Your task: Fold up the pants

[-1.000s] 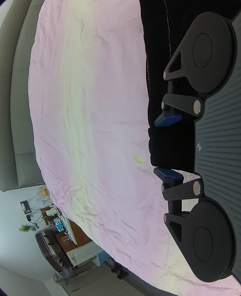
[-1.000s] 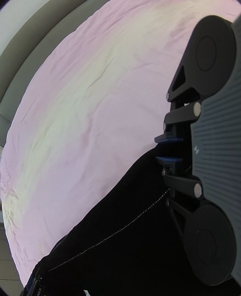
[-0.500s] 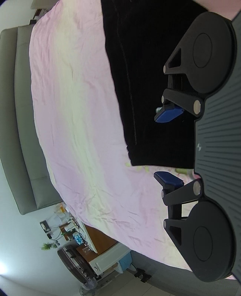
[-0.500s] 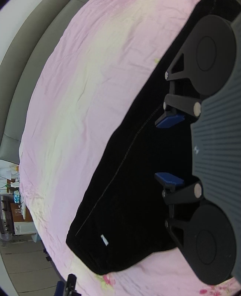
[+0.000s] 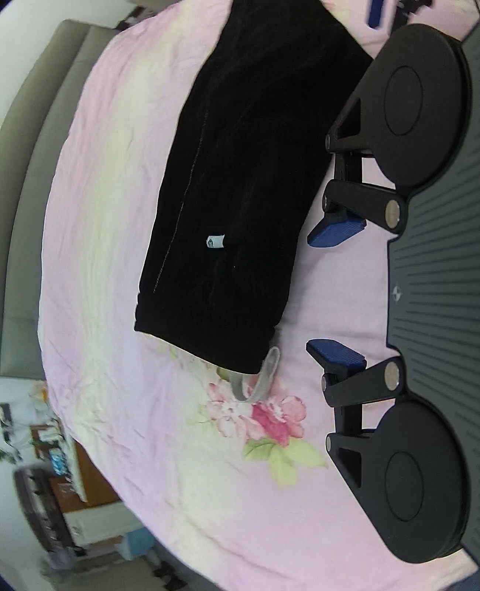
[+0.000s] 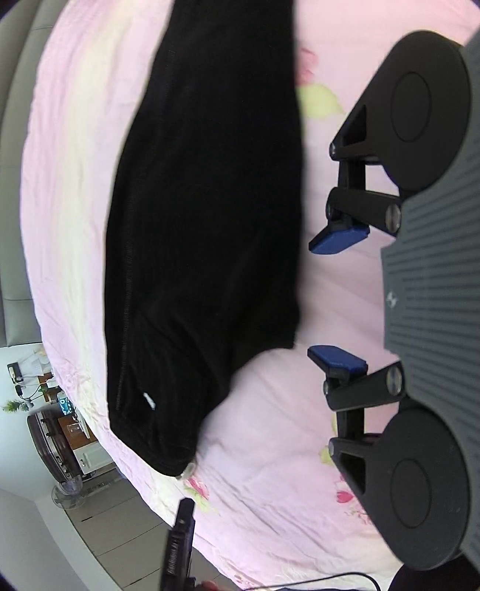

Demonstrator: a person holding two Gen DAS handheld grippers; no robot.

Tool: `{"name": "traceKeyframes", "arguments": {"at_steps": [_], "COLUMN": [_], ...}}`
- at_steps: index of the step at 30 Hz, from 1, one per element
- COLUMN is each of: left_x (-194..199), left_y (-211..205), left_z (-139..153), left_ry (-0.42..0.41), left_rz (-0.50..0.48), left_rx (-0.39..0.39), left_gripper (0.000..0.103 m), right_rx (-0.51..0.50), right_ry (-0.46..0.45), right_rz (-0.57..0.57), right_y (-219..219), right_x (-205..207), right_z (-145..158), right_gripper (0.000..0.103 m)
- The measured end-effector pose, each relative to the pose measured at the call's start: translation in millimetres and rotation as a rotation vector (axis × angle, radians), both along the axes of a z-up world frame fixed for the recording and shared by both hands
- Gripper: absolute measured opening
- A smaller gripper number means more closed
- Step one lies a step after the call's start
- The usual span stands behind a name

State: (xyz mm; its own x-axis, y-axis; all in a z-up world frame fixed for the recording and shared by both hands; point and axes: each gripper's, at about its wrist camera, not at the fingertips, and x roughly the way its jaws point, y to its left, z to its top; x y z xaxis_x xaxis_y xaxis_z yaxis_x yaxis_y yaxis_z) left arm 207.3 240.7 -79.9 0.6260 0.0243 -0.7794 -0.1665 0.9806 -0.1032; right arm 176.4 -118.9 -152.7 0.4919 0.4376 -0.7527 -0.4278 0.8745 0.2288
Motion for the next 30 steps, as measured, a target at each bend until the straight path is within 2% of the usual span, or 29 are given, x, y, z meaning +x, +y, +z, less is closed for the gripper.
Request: {"name": "traceKeyframes", "arguments": {"at_steps": [3,7,9,14,16,18,19,20,21,23,24,27,30], "left_x": [5,19,26,44,49,54,58,60,61,63,63,69,87], "left_y": [13,26,35,68,78,83,85,85,83,79,77,74,63], "left_z": [-16,-35,-43,-69,-78,-82,-84,-84,-80,-62,-49,-11,7], "left_ry": [-0.004,-0.016,-0.027,-0.018,-0.038,-0.066,-0.062,-0.050,-0.048,-0.074,-0.099,-0.120,-0.036], "left_rz": [0.042,0.087,0.119,0.251,0.286,0.325,0.343,0.366,0.374,0.358,0.343,0.317,0.294], "left_rx": [-0.080,-0.196,-0.257,-0.461,-0.541,-0.581,-0.600,-0.600,-0.587,-0.516,-0.492,-0.439,-0.315], "left_gripper": [0.068,0.069,0.073,0.074,0.082,0.082,0.079,0.077,0.073,0.061,0.051,0.041,0.038], "right_rx": [0.033,0.042,0.037,0.006,-0.023,-0.053,-0.062,-0.070,-0.082,-0.095,-0.100,-0.098,-0.129], "right_ry": [0.024,-0.027,-0.034,-0.102,-0.135,-0.146,-0.136,-0.128,-0.123,-0.122,-0.134,-0.142,-0.064], "right_rz": [-0.009,0.000,0.010,-0.005,-0.003,0.014,0.023,0.030,0.035,0.058,0.071,0.117,0.201], "right_y": [3,31,41,52,55,56,58,59,59,60,58,49,44], "right_x": [-1,15,21,31,34,39,42,45,47,52,52,56,62], "right_z": [-16,-29,-32,-28,-25,-23,-23,-24,-23,-16,-8,22,30], "right_gripper": [0.052,0.052,0.052,0.052,0.049,0.048,0.046,0.041,0.028,0.020,0.016,0.012,0.008]}}
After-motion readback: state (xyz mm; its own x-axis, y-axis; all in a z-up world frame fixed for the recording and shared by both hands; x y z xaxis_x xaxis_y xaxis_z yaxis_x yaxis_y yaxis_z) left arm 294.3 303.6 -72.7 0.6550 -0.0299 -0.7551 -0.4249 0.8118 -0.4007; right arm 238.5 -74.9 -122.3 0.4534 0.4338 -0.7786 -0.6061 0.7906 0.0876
